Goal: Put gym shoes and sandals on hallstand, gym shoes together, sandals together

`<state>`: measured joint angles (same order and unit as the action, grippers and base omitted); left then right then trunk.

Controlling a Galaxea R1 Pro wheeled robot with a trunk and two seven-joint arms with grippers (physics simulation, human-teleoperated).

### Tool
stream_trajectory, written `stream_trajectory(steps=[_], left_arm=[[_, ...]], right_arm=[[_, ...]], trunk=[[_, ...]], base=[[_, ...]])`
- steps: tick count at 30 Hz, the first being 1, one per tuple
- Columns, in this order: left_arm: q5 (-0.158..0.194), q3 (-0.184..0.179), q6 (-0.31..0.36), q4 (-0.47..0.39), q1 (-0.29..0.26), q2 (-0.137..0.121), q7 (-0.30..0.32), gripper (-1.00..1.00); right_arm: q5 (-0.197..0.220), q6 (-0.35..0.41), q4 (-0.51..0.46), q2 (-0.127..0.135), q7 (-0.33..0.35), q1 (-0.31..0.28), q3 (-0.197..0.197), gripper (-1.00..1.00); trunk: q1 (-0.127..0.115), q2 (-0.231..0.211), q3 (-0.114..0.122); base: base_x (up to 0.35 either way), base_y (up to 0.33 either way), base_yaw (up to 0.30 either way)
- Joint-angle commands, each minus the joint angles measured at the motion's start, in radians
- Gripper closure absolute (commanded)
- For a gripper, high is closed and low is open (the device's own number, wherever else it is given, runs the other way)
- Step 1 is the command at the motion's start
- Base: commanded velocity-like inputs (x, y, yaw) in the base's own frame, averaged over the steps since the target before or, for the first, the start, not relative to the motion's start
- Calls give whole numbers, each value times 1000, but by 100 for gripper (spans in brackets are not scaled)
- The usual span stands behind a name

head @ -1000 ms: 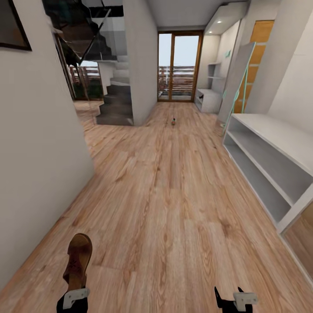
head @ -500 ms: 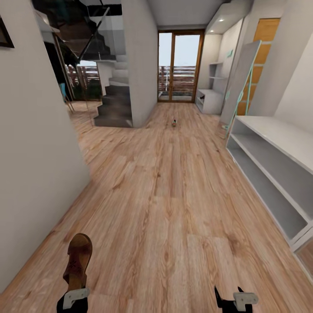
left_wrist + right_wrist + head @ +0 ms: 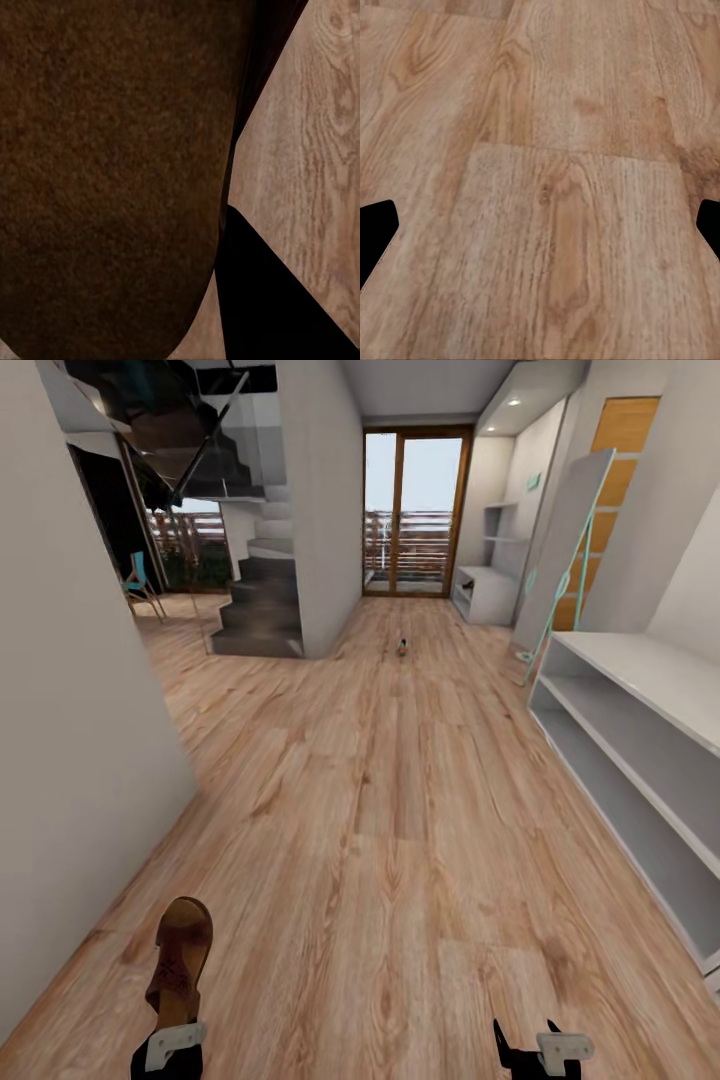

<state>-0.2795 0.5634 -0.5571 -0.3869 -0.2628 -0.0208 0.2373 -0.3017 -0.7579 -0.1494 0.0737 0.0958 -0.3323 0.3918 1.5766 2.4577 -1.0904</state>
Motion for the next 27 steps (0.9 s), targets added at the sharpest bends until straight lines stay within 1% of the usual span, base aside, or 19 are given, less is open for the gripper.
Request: stream_trajectory(steps=[1, 27], left_arm=[[-10, 9, -4, 0, -1, 1, 5, 100], [-9, 9, -3, 0, -1, 1, 5, 100]], right_arm=[[0, -3, 1, 0, 10, -1, 9, -100], [0, -3, 2, 0, 9, -1, 9, -100]], trunk=[[0, 0, -1], [0, 0, -1]], base=[[337, 0, 0], [337, 0, 0]])
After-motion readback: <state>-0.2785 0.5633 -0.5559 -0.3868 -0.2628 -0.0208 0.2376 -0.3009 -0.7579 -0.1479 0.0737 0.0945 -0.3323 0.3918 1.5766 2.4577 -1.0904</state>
